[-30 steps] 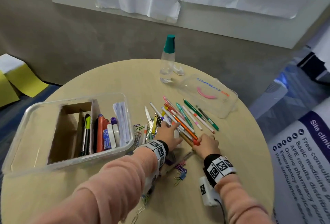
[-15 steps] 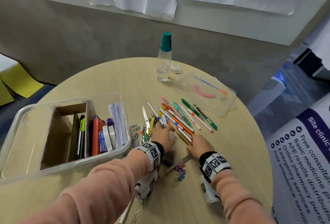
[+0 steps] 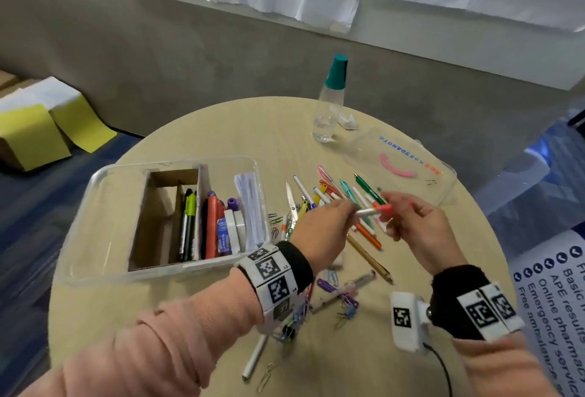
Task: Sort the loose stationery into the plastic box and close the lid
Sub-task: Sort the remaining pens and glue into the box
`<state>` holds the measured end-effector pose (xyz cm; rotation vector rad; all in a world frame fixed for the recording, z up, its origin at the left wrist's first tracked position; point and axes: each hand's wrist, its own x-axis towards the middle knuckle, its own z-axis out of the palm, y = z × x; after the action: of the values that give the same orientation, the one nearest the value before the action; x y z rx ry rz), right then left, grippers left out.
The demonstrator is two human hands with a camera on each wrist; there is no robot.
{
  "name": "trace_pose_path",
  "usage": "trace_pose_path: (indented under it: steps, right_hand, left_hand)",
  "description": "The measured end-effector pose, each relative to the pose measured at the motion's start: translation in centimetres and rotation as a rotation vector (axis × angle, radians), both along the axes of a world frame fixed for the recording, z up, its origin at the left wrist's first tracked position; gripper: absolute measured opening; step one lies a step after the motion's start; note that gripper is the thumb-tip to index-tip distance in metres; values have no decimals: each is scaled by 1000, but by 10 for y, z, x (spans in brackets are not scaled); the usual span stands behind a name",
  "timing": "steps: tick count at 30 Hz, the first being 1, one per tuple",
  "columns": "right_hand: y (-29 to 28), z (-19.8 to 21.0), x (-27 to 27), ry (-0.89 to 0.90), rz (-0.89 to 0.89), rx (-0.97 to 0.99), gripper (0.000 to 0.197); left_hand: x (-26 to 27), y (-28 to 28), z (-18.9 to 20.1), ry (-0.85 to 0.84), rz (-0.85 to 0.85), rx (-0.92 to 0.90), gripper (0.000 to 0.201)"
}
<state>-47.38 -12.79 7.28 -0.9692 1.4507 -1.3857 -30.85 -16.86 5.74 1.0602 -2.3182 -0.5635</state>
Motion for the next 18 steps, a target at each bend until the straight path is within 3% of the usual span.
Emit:
trace_pose_path:
  steps: [3, 5, 10, 13, 18]
  right_hand:
    - [-13, -7, 29, -49, -6, 21, 26]
    - [-22, -19, 53, 92, 75, 93, 25]
    - [-40, -33, 115, 417, 363, 230, 44]
    - [-47, -35, 144, 501, 462, 227, 47]
    - [-50, -40, 159, 623, 427, 193, 42]
  left_hand:
    - [30, -6, 20, 239, 196, 96, 23]
    - [57, -13, 30, 318, 361, 114, 23]
    - [127, -28, 34, 341, 695, 186, 25]
    - [157, -28, 27, 185, 805, 255, 28]
    - [171, -19, 7, -57, 829, 499, 24]
